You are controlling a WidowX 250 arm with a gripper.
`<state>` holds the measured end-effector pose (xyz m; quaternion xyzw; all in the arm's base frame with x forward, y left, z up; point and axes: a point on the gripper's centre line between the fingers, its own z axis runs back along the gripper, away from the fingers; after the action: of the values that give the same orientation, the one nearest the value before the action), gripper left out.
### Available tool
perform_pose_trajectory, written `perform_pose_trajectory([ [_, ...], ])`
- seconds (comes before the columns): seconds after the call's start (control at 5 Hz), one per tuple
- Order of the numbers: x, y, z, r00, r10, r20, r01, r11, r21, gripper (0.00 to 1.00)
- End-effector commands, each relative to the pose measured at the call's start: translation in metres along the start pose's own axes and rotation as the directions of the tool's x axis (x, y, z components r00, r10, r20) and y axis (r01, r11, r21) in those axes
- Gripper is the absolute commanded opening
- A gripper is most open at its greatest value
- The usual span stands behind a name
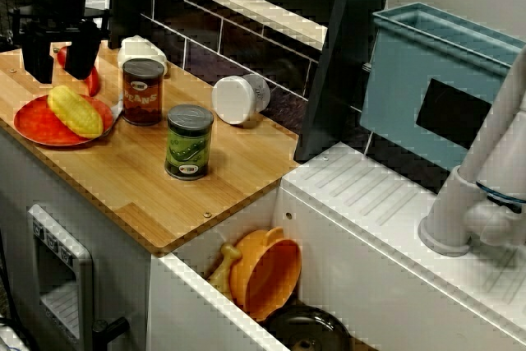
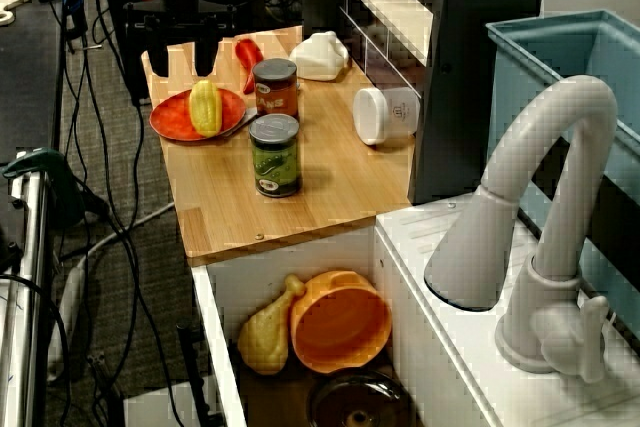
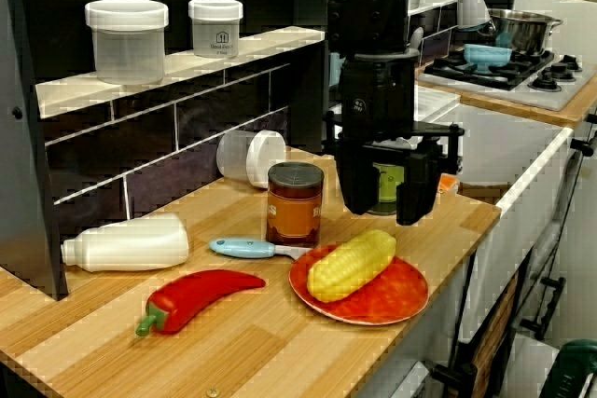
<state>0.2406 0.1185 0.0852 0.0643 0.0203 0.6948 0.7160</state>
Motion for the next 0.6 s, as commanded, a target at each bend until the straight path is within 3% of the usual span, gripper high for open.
perform_pose_trajectory([
  [0.0, -0.0058, 0.0083, 0.0044, 0.995, -0.067, 0.07, 0.075, 0.989, -0.129, 1.0],
  [0.4, -0.0069, 0.0044, 0.0074, 0.997, -0.052, 0.05, 0.058, 0.989, -0.135, 1.0],
])
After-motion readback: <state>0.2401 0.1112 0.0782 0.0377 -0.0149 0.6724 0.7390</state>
